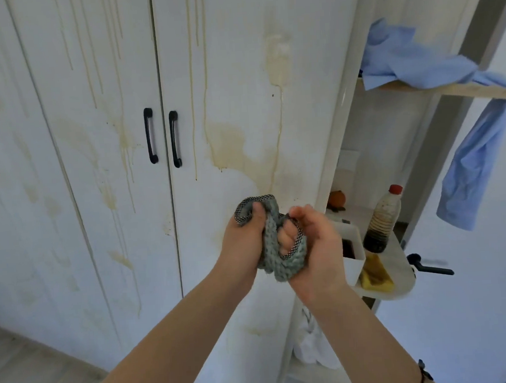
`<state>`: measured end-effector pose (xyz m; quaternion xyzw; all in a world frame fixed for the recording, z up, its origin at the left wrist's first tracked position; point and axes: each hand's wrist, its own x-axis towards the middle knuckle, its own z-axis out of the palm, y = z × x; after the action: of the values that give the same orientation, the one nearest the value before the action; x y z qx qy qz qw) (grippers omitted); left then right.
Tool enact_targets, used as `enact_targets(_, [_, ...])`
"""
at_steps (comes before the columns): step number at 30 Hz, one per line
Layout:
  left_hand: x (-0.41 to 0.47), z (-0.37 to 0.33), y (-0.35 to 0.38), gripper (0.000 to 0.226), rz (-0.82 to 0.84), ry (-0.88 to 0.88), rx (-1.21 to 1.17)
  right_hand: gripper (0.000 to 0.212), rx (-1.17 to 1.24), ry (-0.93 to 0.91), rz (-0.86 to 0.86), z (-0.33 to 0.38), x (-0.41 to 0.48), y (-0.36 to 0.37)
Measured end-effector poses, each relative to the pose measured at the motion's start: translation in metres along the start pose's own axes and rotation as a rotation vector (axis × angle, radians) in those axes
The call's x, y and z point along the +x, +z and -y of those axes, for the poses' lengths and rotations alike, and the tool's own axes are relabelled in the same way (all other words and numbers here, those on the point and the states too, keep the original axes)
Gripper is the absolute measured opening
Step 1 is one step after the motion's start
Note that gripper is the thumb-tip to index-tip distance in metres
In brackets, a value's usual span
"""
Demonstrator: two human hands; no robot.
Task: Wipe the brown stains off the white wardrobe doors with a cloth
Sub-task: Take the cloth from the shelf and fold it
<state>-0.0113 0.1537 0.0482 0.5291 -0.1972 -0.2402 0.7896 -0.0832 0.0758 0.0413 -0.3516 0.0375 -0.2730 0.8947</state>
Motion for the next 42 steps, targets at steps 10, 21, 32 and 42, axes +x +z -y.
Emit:
enact_targets(10, [0.013, -0.044, -0.015, 0.046, 0.050, 0.091, 0.483, 0.038, -1.128, -0.141, 0.229, 0.055, 0.004, -0.010])
enact_targets(21, [0.010, -0.035, -0.059, 0.043, 0.183, 0.009, 0.350, 0.009, -0.226, 0.035, -0.084, 0.061, 0.023, -0.054])
enact_targets(32, [-0.010, 0.018, -0.054, 0.054, 0.511, -0.415, 0.916, 0.046, -0.292, 0.102, 0.255, 0.047, -0.001, -0.043])
enact_targets(42, [-0.006, 0.058, -0.045, 0.059, 0.344, -0.225, -0.183, 0.030, -0.309, 0.104, 0.116, 0.047, -0.004, -0.064])
